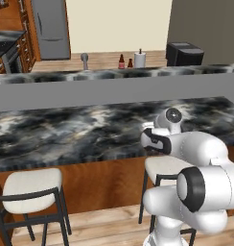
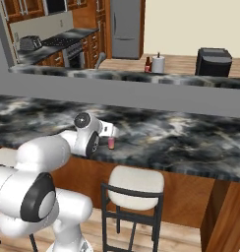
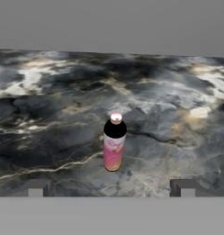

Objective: Place the large bottle from the dining counter next to the other large bottle outside the sink, and place the small bottle from the dining counter next to the other small bottle inside the sink.

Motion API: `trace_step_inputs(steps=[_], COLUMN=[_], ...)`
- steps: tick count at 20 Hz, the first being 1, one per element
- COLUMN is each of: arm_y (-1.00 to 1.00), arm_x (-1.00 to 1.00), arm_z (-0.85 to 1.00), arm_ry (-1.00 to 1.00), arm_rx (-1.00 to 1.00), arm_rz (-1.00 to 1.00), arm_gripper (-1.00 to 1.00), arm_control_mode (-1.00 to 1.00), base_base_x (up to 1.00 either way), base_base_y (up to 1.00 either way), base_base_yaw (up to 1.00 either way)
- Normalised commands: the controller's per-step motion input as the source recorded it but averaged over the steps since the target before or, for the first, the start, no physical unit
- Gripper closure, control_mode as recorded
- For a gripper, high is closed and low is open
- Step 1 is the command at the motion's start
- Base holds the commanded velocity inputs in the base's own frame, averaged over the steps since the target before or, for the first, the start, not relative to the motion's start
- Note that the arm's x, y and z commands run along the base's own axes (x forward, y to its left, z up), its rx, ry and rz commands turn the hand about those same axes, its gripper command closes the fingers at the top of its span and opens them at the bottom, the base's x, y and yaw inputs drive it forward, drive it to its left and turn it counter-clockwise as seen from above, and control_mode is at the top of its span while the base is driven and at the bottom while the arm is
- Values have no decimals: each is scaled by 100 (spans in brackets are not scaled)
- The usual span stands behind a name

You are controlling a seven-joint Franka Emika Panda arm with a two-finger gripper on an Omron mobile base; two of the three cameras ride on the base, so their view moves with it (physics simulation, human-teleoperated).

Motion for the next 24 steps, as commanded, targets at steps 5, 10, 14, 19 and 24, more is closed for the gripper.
trace_step_inputs(steps=[5,10,14,19,24], arm_y=[-11,-4,0,0,0], arm_x=[10,10,12,17,6], arm_z=[-8,-17,-24,-5,0], arm_ry=[6,9,11,5,0], arm_rx=[6,5,4,0,0], arm_rz=[0,0,0,0,0], arm_gripper=[-100,-100,-100,-100,-100], arm_control_mode=[-100,-100,-100,-100,-100], base_base_x=[0,0,0,0,0], base_base_y=[0,0,0,0,0], base_base_yaw=[0,0,0,0,0])
